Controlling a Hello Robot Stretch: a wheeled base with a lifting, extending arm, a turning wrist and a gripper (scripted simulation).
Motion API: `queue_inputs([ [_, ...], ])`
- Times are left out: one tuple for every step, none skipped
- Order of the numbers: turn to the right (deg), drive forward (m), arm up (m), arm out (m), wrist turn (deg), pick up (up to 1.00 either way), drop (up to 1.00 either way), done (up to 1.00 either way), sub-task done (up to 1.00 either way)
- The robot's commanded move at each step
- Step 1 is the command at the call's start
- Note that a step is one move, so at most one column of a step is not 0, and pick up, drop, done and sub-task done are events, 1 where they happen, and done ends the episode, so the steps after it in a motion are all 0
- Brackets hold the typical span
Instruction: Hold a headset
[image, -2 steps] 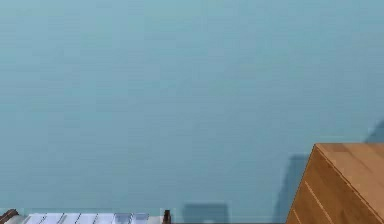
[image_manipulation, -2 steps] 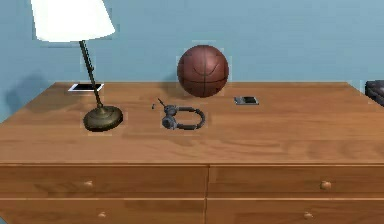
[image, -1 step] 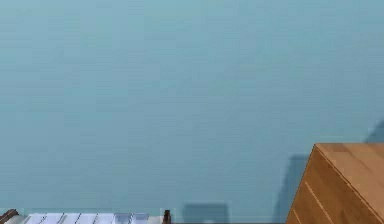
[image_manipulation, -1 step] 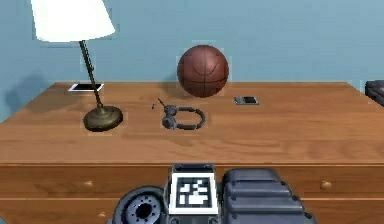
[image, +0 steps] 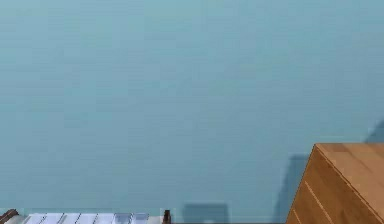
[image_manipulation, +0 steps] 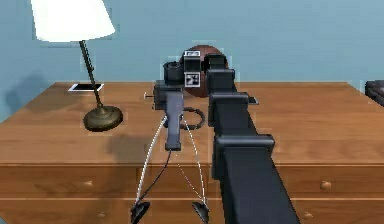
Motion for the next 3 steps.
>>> queue_inputs([
  [0.0,0.00,0.00,0.00,45.0,0.00,0.00,0.00,0.00],
  [0.0,0.00,0.00,0.00,45.0,0.00,0.00,0.00,0.00],
  [0.0,0.00,0.00,0.00,45.0,0.00,0.00,0.00,0.00],
])
